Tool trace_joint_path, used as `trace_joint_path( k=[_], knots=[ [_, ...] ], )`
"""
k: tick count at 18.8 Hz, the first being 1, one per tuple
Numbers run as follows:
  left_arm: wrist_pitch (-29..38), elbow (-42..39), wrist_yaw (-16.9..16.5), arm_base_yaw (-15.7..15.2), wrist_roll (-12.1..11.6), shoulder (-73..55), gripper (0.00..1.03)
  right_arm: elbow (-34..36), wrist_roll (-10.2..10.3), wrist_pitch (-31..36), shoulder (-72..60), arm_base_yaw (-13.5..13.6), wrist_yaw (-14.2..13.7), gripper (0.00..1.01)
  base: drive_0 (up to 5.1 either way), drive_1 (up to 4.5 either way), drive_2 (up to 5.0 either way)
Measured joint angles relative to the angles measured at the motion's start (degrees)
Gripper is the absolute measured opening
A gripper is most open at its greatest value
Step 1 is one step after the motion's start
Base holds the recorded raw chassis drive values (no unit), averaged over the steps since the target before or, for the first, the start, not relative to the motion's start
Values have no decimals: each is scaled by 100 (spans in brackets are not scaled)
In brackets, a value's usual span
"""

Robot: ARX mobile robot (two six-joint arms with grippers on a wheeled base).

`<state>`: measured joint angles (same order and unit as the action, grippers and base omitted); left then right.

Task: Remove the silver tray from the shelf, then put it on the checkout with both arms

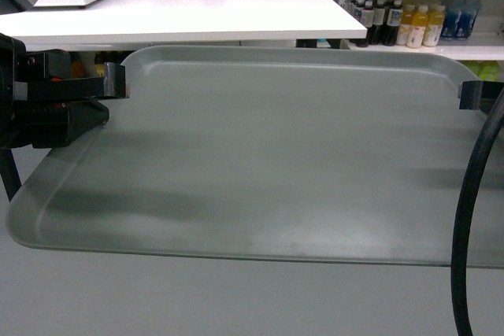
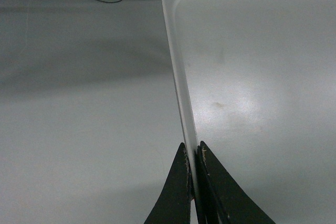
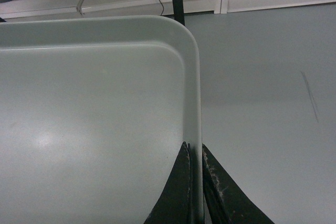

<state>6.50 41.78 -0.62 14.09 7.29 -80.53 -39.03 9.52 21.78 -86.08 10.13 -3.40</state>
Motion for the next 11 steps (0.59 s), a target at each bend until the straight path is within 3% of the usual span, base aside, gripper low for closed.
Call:
trace_joint_path(
  k=[11],
  knots=[
    [13, 0, -4, 0, 0, 0, 3, -2, -2, 4, 0, -2, 9, 3, -499, 247, 247]
  ],
)
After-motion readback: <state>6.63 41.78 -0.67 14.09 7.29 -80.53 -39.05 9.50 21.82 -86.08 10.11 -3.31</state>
